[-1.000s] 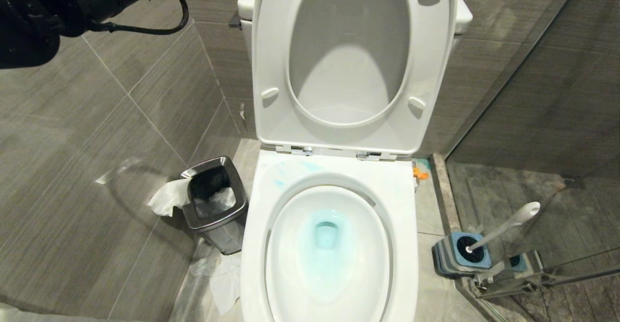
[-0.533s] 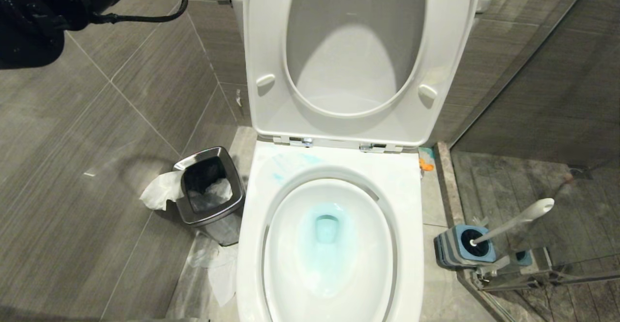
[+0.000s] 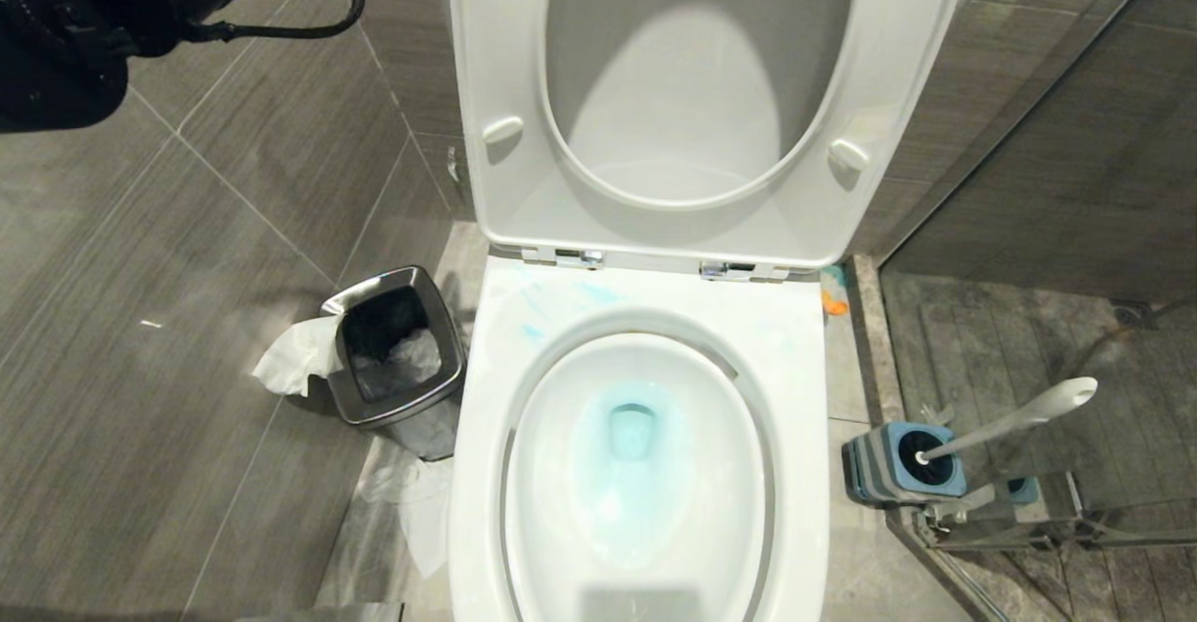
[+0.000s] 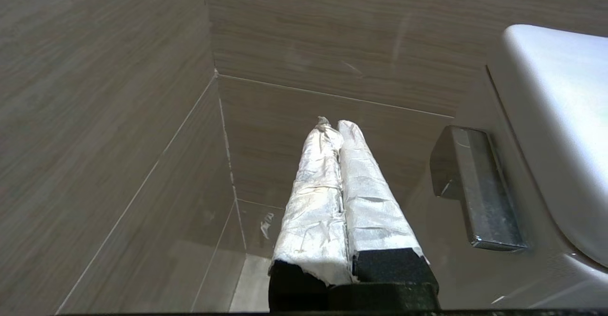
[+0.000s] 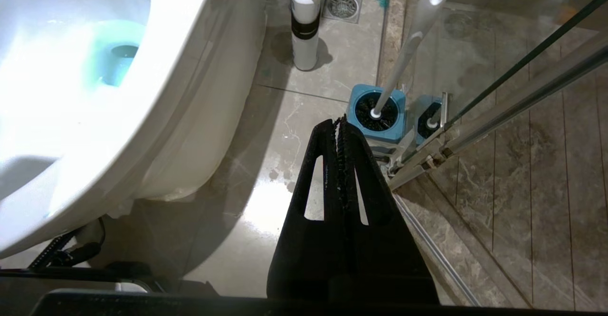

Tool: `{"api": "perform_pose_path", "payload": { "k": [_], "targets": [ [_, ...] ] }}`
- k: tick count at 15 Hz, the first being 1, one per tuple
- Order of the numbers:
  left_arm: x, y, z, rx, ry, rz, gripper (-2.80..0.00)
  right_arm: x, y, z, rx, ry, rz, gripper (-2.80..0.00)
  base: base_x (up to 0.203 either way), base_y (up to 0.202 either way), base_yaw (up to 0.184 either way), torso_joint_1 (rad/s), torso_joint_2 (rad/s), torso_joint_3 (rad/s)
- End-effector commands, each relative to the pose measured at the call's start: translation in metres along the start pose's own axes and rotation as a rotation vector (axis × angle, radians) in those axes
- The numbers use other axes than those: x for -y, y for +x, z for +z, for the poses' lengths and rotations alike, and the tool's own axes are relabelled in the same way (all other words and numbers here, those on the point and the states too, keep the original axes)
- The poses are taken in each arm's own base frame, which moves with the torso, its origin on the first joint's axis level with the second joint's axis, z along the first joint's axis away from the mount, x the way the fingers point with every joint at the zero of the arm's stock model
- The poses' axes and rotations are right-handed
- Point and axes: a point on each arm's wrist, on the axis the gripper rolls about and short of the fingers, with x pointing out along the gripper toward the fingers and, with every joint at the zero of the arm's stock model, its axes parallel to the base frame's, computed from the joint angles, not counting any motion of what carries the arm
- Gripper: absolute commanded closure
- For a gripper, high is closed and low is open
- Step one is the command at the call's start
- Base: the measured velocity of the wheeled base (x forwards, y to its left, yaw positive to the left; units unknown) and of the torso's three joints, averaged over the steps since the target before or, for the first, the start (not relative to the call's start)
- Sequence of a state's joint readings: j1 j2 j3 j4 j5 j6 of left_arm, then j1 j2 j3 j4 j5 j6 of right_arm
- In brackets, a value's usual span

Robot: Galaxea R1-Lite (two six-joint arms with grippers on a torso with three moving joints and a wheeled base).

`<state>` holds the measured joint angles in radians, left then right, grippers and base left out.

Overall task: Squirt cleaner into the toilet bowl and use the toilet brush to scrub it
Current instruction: Flush the toilet

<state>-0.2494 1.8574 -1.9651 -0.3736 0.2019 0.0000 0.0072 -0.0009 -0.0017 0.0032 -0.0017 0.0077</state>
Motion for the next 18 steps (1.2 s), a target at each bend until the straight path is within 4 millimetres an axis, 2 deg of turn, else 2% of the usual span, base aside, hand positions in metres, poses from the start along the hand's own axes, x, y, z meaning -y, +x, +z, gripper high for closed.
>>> {"api": "perform_pose_path", "payload": {
  "k": [1,6,8,11,15,18],
  "targets": [
    [0.002,-0.003,0.005,0.015,-0.007,-0.003,0.0,0.0,0.0,0.0,-0.001,0.0,0.001,0.0,0.0,0.0,0.0,0.005,0.0,-0.027],
    [0.008,-0.013,0.024,0.056,-0.025,-0.031,0.0,0.0,0.0,0.0,-0.001,0.0,0.001,0.0,0.0,0.0,0.0,0.0,0.0,0.0],
    [0.01,-0.014,0.026,0.047,-0.025,-0.053,0.0,0.0,0.0,0.0,-0.001,0.0,0.001,0.0,0.0,0.0,0.0,0.0,0.0,0.0],
    [0.013,-0.015,0.025,0.043,-0.028,-0.075,0.0,0.0,0.0,0.0,-0.001,0.0,0.001,0.0,0.0,0.0,0.0,0.0,0.0,0.0],
    [0.017,-0.014,0.019,0.015,-0.022,-0.222,0.0,0.0,0.0,0.0,-0.001,0.0,0.001,0.0,0.0,0.0,0.0,0.0,0.0,0.0],
    [0.019,-0.012,0.013,-0.02,-0.041,-0.249,0.0,0.0,0.0,0.0,-0.001,0.0,0.001,0.0,0.0,0.0,0.0,0.0,0.0,0.0]
  ]
}}
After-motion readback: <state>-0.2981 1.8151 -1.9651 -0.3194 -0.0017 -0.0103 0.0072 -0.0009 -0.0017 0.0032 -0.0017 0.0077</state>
